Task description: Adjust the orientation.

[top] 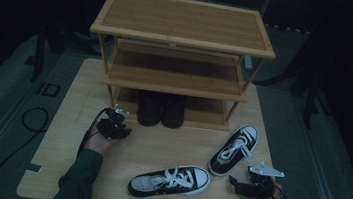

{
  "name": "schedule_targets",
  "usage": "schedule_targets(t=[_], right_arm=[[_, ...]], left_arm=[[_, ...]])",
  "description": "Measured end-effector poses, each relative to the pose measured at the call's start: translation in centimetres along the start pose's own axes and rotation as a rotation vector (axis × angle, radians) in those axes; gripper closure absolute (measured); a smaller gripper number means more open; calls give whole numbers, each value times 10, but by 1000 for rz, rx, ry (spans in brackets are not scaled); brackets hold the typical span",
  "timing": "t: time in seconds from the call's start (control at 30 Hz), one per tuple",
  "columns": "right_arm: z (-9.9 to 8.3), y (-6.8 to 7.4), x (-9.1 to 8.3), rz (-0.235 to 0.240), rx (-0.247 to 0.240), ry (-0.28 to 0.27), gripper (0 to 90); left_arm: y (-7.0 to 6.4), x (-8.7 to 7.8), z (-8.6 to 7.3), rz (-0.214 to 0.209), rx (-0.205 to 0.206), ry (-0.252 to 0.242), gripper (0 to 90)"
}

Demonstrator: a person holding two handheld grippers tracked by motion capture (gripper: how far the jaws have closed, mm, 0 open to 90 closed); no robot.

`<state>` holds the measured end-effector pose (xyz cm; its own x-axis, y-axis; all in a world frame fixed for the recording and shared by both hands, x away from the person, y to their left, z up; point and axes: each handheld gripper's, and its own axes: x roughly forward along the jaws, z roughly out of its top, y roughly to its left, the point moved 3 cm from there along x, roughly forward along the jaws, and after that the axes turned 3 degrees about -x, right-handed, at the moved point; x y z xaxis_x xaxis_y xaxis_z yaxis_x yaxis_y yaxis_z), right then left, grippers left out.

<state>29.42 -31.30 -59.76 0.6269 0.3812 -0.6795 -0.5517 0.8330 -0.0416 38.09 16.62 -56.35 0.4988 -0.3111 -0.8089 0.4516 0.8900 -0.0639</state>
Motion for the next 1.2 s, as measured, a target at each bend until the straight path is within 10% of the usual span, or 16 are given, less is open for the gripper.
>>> schedule_targets(t=[0.23,0.77,1.2], right_arm=[[5,8,-6,-6,-12,32,322],[21,42,-31,144,-129,-30,880],[37,89,-29,257,-246,-44,900]], left_arm=[[1,0,-4,-3,-8,3,672],[3,1,-4,-7,-15,8,669],[3,-1,-2,-2,-9,10,668]])
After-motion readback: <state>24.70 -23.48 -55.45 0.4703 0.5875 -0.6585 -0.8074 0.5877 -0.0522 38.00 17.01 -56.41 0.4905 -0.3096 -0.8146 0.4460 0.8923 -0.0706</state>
